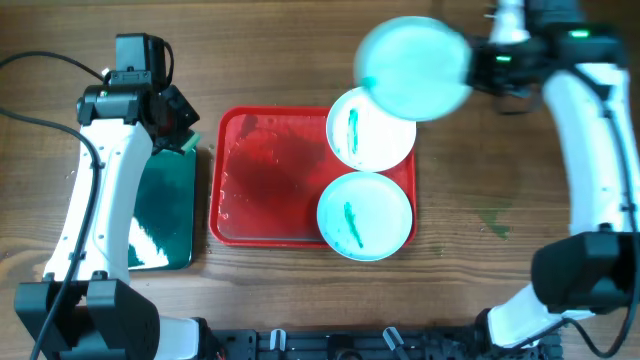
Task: Clean dirty plates on tray and stack at the side
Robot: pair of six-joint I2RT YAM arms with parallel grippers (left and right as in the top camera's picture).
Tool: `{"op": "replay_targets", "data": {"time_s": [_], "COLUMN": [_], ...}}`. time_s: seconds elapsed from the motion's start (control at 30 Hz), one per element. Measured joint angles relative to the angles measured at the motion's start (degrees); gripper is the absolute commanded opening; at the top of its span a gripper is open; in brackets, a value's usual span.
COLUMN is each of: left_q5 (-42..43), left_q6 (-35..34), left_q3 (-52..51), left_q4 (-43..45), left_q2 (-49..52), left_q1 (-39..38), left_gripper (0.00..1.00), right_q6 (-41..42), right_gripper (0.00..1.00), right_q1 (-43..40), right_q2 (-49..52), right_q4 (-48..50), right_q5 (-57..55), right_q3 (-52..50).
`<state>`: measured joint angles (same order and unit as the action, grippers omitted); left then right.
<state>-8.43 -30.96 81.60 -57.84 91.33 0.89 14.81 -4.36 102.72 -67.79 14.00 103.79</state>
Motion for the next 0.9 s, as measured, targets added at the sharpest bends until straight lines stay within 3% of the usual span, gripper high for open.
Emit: {"op": "replay_targets", "data": {"time_s": [0.07, 0.23, 0.57, 0.63, 0.7, 0.9], "left_q5": [0.0, 0.0, 0.0, 0.0, 0.0, 0.0], "left_q6": [0.0, 0.0, 0.0, 0.0, 0.0, 0.0], "left_q3": [0.0, 0.0, 0.0, 0.0, 0.0, 0.0], "left_q4": [0.0, 0.2, 0.4, 0.4, 0.4, 0.4], "left_q2": [0.0, 0.0, 0.0, 0.0, 0.0, 0.0], "left_q1": [0.0, 0.0, 0.0, 0.0, 0.0, 0.0], "left_gripper": [0.04, 0.04, 0.04, 0.04, 0.04, 0.04], "right_q6": [0.0, 0.8, 6.8, 7.3, 7.2, 4.5], "right_gripper": [0.04, 0.04, 0.04, 0.07, 0.18, 0.21], "right_q1": [-7.6, -16.1, -16.8, -16.8, -16.8, -16.8], "right_q2": [-0.1, -0.3, -0.3, -0.3, -0.3, -2.0], "right_q4": [-1.3, 3.2, 16.4, 16.4, 15.5, 9.6], "right_q5": [-0.7, -4.3, -8.8, -8.9, -9.0, -7.9], "right_q3": [-1.9, -12.7, -37.7, -38.9, -39.2, -39.2]}}
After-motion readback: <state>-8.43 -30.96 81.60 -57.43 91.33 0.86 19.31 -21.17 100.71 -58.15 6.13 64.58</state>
